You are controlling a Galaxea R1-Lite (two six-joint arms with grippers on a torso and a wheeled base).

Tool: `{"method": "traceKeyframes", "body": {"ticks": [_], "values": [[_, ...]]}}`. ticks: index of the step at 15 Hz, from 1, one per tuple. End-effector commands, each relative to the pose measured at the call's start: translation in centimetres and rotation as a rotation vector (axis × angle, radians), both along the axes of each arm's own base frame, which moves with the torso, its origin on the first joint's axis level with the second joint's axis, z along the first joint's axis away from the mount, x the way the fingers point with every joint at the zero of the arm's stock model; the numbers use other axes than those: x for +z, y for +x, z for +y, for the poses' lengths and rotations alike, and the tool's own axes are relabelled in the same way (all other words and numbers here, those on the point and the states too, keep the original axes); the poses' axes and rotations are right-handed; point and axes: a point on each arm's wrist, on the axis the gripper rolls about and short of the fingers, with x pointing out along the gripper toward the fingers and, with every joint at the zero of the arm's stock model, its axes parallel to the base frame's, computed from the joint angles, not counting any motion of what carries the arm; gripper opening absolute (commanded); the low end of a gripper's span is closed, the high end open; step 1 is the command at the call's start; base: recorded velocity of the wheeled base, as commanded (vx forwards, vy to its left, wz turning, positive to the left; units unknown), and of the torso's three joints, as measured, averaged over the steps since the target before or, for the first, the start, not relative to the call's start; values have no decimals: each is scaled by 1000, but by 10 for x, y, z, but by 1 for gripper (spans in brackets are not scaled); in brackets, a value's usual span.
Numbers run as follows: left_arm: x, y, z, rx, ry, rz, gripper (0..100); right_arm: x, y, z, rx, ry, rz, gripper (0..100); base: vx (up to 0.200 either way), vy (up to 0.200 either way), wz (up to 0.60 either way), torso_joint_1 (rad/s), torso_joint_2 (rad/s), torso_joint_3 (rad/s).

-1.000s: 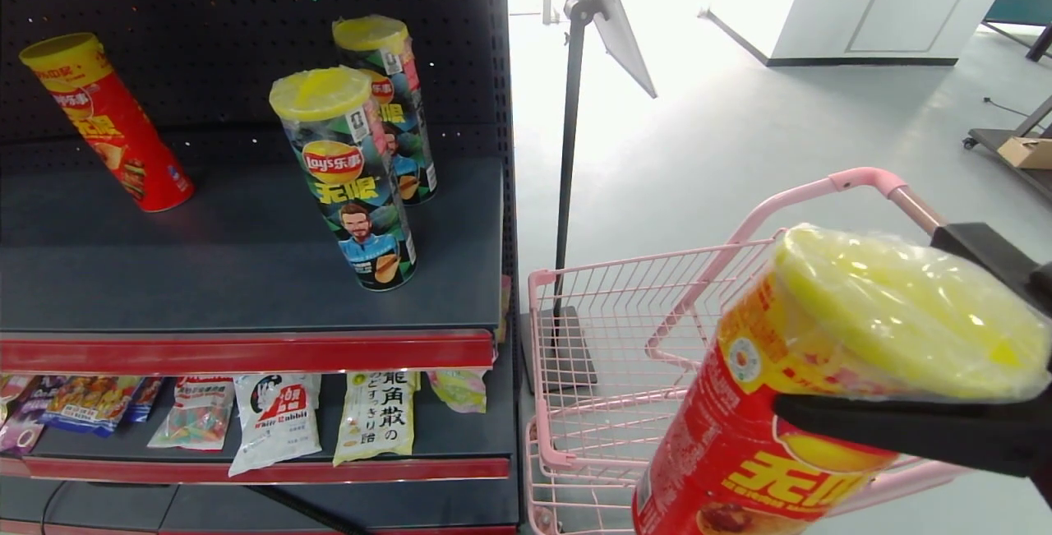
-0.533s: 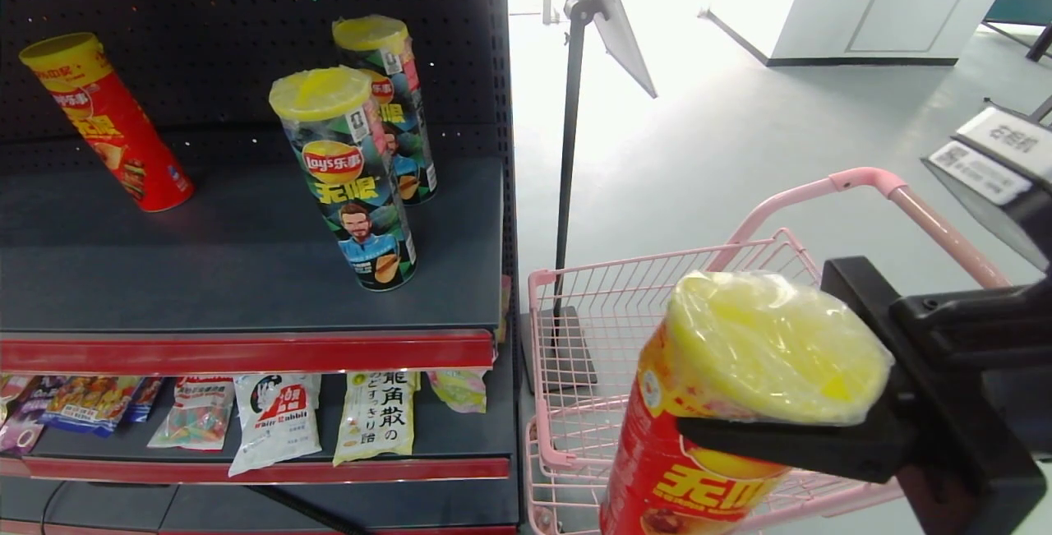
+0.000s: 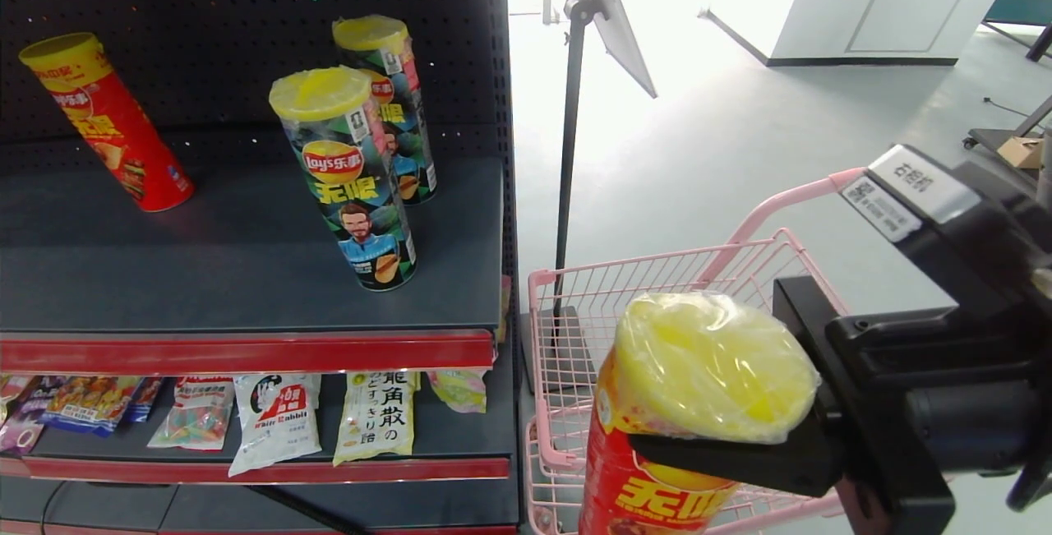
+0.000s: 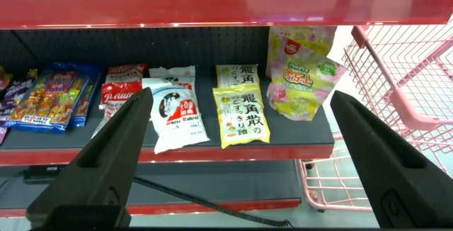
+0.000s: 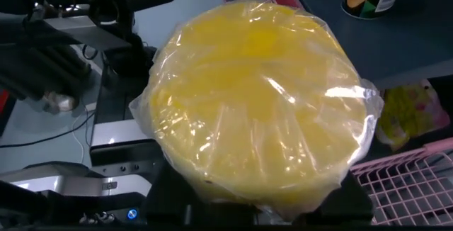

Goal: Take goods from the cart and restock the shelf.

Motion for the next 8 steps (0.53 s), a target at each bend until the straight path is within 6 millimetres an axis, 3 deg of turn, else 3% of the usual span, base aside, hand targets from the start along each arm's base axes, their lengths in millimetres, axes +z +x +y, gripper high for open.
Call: {"method": "traceKeyframes", "body": {"ticks": [1, 8], "values": [[0, 0, 0, 0, 0, 1, 100, 2, -2, 1, 0, 5, -5, 0, 0, 0, 0, 0, 0, 0], [0, 0, 0, 0, 0, 1, 100, 7, 3, 10, -18, 34, -30, 0, 0, 0, 0, 0, 0, 0]]}}
